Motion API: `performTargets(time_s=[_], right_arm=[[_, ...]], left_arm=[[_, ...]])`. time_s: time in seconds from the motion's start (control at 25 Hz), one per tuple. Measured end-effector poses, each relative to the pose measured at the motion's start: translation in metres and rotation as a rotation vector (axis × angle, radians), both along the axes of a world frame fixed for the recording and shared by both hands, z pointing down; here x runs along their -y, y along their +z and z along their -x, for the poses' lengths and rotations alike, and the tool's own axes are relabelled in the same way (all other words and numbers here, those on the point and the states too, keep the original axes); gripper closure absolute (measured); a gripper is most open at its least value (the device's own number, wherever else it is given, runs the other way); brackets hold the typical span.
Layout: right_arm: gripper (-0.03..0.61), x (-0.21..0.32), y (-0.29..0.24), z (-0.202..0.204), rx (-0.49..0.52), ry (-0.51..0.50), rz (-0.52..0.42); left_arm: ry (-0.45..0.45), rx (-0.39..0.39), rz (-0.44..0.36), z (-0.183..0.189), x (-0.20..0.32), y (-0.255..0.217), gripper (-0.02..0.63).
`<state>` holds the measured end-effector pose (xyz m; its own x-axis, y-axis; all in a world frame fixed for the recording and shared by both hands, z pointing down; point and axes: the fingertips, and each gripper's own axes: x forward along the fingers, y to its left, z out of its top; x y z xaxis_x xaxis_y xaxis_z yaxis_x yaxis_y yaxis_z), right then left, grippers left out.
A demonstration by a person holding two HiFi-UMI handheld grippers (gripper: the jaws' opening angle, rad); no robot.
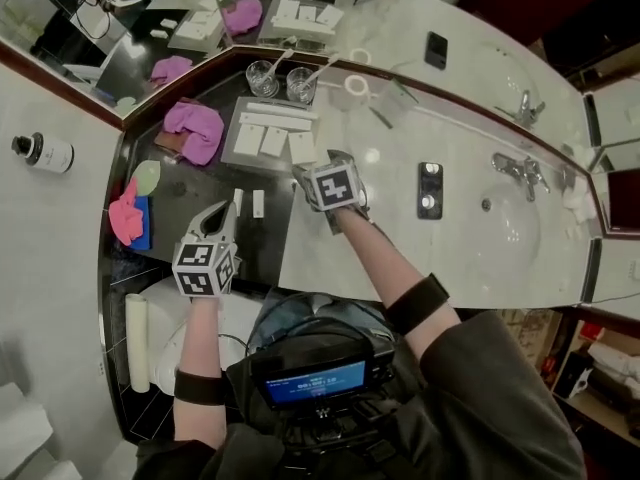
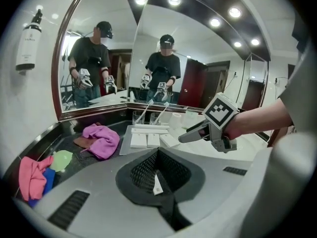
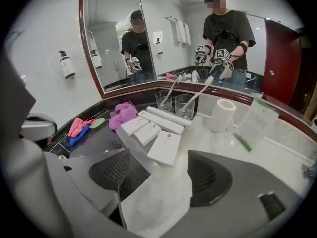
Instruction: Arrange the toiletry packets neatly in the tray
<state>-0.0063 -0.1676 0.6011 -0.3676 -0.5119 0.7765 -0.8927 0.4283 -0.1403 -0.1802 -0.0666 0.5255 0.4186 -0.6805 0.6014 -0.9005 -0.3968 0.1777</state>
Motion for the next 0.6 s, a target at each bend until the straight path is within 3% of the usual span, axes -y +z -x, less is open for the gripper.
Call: performTargets(time_s=[0.16, 0.32, 0.6], right_arm=[[0.187, 0.024, 0.019, 0.012, -0.045, 0.017, 0.072], [0.189, 0.028, 0.046, 0.013, -0.100, 0.052, 0.219], [0.192, 0.043, 0.065, 0.026, -0.118, 0.057, 0.258]], left_arm=[[0.001, -0.013, 0.021, 0.010, 0.002, 0.013, 0.612], [-0.014, -0.022, 0.047, 0.021, -0.002, 0.027, 0.612], [-0.050, -0.027, 0.073, 0.042, -0.009, 0.041, 0.612]])
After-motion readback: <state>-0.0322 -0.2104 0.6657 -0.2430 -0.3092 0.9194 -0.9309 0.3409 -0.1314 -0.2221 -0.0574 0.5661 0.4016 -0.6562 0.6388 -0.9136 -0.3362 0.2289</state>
